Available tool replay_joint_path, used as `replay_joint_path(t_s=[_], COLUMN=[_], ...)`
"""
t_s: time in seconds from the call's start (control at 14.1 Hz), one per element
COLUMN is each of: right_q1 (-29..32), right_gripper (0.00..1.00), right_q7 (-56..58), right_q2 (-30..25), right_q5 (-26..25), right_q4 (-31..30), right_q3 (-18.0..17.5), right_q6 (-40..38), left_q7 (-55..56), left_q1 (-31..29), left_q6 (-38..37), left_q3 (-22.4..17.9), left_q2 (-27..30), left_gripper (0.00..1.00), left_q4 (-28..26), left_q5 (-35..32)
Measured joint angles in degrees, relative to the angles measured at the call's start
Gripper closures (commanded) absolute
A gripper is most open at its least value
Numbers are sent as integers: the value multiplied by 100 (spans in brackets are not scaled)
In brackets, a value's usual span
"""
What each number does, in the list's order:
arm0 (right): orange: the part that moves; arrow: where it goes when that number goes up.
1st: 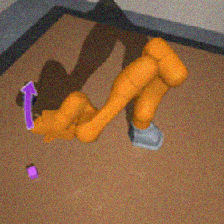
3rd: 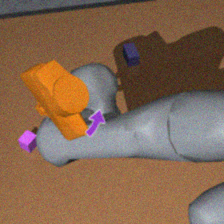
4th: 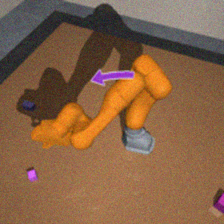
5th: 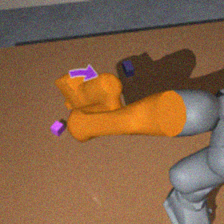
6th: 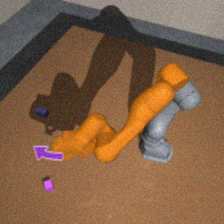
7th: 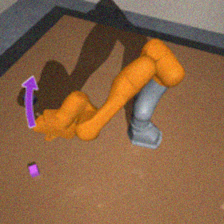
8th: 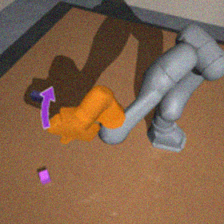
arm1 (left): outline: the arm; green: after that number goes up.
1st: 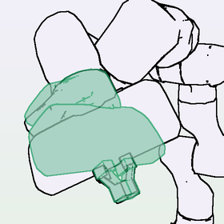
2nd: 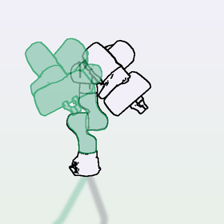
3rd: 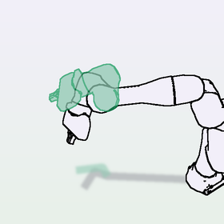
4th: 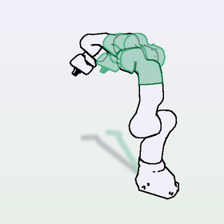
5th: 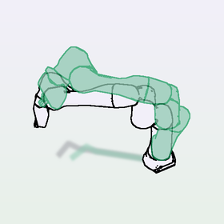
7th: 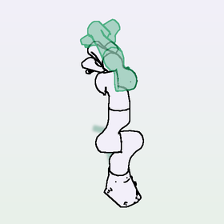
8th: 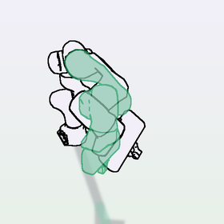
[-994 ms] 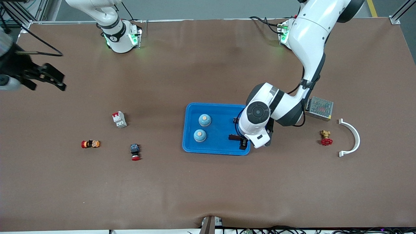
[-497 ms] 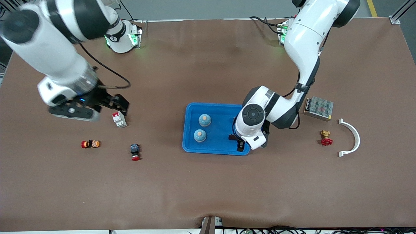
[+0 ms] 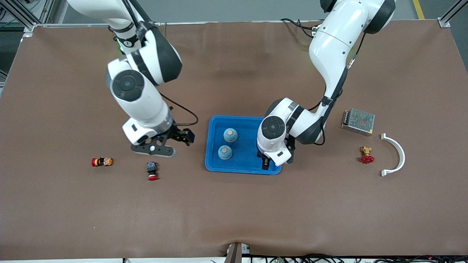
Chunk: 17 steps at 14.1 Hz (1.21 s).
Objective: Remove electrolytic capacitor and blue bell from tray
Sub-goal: 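Reach the right gripper to a bell while the left gripper lowers, then grasp the capacitor with the left gripper while the right gripper grasps the bell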
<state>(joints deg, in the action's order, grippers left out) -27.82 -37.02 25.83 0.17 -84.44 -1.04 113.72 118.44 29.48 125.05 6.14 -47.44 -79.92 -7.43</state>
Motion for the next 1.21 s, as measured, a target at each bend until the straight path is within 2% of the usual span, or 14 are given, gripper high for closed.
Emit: replay_joint_path(t_s=[0.21,0.64,1.21], right_q1=[-220,-596,-605], right_gripper=[0,0,0], right_q7=[-147,-200,-204], right_q2=[272,891,1300], right_q5=[9,18,19], right_q4=[3,4,12], right_q3=[0,-1,25], right_q6=[149,1104,1640], left_q7=[1,1,2], left_q1=[12,110,130], left_q6=[22,78,78], left_q3=[-8,-11,-18], left_q2=[-26,-128,-224], left_gripper=[0,0,0], left_q4=[3,4,4], left_q5=[-50,-99,-239])
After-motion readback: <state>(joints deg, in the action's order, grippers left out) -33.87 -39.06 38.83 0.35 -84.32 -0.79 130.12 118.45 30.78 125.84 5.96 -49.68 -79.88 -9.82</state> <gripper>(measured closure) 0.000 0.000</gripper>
